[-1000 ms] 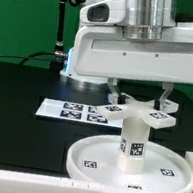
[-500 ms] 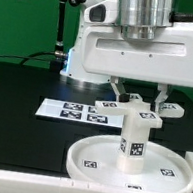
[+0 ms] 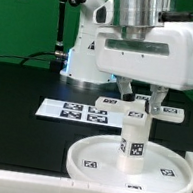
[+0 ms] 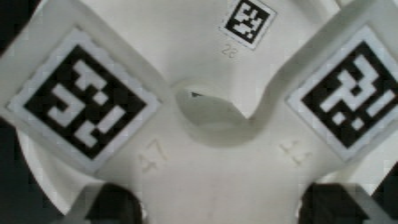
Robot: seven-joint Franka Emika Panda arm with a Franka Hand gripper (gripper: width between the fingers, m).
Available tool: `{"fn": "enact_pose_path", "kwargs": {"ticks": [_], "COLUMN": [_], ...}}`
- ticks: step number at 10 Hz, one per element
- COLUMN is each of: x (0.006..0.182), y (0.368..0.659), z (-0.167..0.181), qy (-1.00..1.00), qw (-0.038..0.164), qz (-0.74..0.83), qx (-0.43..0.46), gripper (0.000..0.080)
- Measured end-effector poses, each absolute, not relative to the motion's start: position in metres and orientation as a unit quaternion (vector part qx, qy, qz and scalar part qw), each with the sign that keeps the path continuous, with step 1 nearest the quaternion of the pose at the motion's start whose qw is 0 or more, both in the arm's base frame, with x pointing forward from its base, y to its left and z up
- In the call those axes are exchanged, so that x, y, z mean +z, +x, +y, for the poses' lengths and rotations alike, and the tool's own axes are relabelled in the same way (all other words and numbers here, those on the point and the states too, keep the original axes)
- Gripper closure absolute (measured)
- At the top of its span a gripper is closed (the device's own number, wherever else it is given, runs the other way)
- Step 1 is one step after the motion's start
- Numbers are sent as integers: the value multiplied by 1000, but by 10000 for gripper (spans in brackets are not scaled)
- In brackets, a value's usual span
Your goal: Assemble round table
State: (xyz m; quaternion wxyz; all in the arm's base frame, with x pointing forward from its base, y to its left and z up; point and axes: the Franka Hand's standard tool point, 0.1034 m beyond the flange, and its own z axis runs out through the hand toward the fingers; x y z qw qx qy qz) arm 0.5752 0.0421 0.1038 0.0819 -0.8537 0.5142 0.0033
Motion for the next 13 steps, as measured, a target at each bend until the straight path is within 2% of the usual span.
{"fn": "enact_pose_path", "kwargs": {"ticks": [10, 13], "x": [105, 105], "y": [578, 578], "z": [45, 46], "qy": [-634, -591], "qw": [108, 111], "qz": [765, 797], "qx": [38, 44], "gripper": [360, 360]}}
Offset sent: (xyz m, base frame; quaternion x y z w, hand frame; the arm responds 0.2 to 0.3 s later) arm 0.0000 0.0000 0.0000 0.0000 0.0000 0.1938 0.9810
